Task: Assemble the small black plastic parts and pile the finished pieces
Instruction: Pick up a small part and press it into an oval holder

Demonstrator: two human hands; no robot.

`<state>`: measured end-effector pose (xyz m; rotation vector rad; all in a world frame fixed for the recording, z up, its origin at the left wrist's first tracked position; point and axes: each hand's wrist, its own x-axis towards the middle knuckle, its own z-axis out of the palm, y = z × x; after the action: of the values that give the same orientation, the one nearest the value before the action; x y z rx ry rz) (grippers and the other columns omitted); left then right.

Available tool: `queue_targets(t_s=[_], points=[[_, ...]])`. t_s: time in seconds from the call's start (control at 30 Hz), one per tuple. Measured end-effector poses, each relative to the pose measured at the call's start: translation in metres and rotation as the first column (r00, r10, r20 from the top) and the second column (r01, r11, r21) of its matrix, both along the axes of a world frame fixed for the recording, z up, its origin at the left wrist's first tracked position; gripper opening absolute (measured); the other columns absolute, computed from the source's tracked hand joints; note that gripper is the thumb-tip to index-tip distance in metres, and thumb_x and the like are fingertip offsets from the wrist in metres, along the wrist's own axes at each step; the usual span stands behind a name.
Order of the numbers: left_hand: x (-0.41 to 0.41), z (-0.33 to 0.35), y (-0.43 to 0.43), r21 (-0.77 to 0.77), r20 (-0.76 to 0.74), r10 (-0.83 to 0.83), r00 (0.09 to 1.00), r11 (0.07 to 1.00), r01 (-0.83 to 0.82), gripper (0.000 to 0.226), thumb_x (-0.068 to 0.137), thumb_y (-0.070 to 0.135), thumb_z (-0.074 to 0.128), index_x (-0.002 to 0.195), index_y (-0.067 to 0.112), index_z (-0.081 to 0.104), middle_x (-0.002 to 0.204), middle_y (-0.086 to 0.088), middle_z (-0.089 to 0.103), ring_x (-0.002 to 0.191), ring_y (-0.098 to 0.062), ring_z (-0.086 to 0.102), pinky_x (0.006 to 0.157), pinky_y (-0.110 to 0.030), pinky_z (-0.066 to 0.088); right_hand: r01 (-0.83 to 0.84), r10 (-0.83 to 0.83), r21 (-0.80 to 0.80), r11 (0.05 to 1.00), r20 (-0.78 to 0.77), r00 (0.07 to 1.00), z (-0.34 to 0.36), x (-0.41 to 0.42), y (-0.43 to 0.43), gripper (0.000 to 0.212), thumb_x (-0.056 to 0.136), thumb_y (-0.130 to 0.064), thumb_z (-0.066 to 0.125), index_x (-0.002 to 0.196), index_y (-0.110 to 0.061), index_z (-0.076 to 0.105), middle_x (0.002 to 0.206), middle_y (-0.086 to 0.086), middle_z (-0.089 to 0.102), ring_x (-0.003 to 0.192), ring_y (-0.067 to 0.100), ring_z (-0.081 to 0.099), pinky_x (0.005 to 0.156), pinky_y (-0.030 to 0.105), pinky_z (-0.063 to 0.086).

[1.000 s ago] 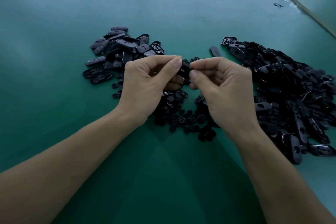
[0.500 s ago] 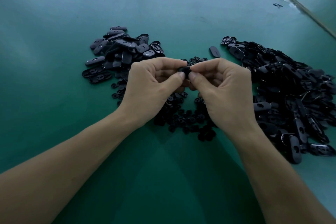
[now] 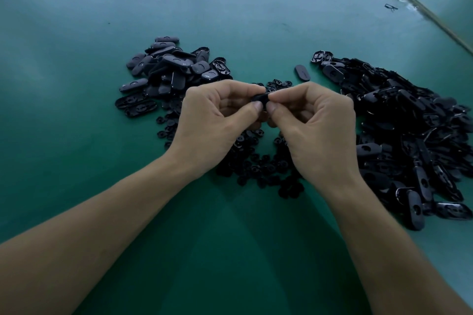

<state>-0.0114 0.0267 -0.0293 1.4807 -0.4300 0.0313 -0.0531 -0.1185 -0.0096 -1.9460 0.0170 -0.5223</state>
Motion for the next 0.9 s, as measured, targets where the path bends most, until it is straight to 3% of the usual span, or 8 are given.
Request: queue_targets(t_s=[0.2, 0.37, 0.5, 0.67, 0.77, 0.9], points=[[0.001, -0.001, -0.001, 0.067, 0.027, 0.035, 0.999, 0.997, -0.036, 0.021, 0.088, -0.005, 0.069, 0.097, 0.013, 0.073, 0.086, -0.002, 0.077, 0.078, -0.018, 0.076, 0.074, -0.029, 0.062, 0.031, -0.03, -0.052, 0.998, 0.028, 0.999, -0.003, -0.001, 0.007, 0.018, 0.087, -0.005, 0.075, 0.09, -0.023, 0.077, 0.08, -0.018, 0.072, 0.074, 0.001, 0.071, 0.073, 0.019, 0.058], [0.001, -0.001, 0.0, -0.006, -0.015, 0.054, 0.998, 0.998, -0.054, 0.013, 0.089, -0.002, 0.069, 0.096, 0.008, 0.072, 0.088, -0.01, 0.076, 0.081, -0.025, 0.075, 0.076, -0.035, 0.062, -0.008, 0.009, -0.046, 0.999, 0.02, 1.0, -0.004, 0.0, 0.007, 0.018, 0.088, -0.008, 0.074, 0.102, -0.018, 0.079, 0.094, -0.011, 0.074, 0.085, 0.0, 0.07, 0.08, 0.016, 0.054], [0.0, 0.0, 0.001, 0.002, -0.017, 0.034, 0.999, 0.999, -0.034, 0.014, 0.089, -0.001, 0.071, 0.096, 0.012, 0.071, 0.086, -0.005, 0.076, 0.079, -0.019, 0.073, 0.072, -0.029, 0.06, -0.046, 0.046, 0.005, 0.999, 0.008, 0.999, -0.001, 0.001, 0.0, 0.023, 0.085, -0.007, 0.075, 0.095, -0.027, 0.078, 0.094, -0.006, 0.071, 0.084, 0.004, 0.068, 0.076, 0.011, 0.049], [0.0, 0.001, 0.0, 0.033, -0.01, -0.011, 1.0, 0.999, 0.011, 0.015, 0.09, -0.003, 0.069, 0.095, 0.011, 0.071, 0.081, -0.001, 0.075, 0.071, -0.013, 0.071, 0.064, -0.024, 0.058, -0.076, 0.079, 0.063, 0.995, -0.054, 0.995, 0.001, 0.003, -0.009, 0.024, 0.084, -0.008, 0.077, 0.089, -0.031, 0.075, 0.088, -0.003, 0.075, 0.08, 0.018, 0.071, 0.081, 0.043, 0.059], [0.0, 0.002, 0.0, 0.014, -0.03, -0.029, 0.999, 0.999, 0.03, 0.014, 0.09, -0.002, 0.069, 0.096, 0.011, 0.071, 0.081, -0.001, 0.075, 0.071, -0.012, 0.071, 0.065, -0.024, 0.058, -0.11, 0.122, 0.13, 0.985, -0.09, 0.988, 0.001, 0.003, -0.013, 0.024, 0.084, -0.007, 0.078, 0.097, -0.027, 0.074, 0.084, -0.004, 0.076, 0.081, 0.012, 0.073, 0.084, 0.034, 0.059], [0.0, 0.001, 0.002, -0.005, -0.04, -0.058, 0.998, 0.998, 0.058, 0.017, 0.089, -0.001, 0.07, 0.102, 0.01, 0.071, 0.084, 0.0, 0.077, 0.074, -0.013, 0.073, 0.067, -0.023, 0.059, -0.147, 0.163, 0.154, 0.977, -0.093, 0.982, 0.003, 0.004, -0.018, 0.017, 0.084, -0.006, 0.079, 0.094, -0.019, 0.075, 0.084, -0.005, 0.077, 0.079, 0.008, 0.073, 0.075, 0.021, 0.056]])
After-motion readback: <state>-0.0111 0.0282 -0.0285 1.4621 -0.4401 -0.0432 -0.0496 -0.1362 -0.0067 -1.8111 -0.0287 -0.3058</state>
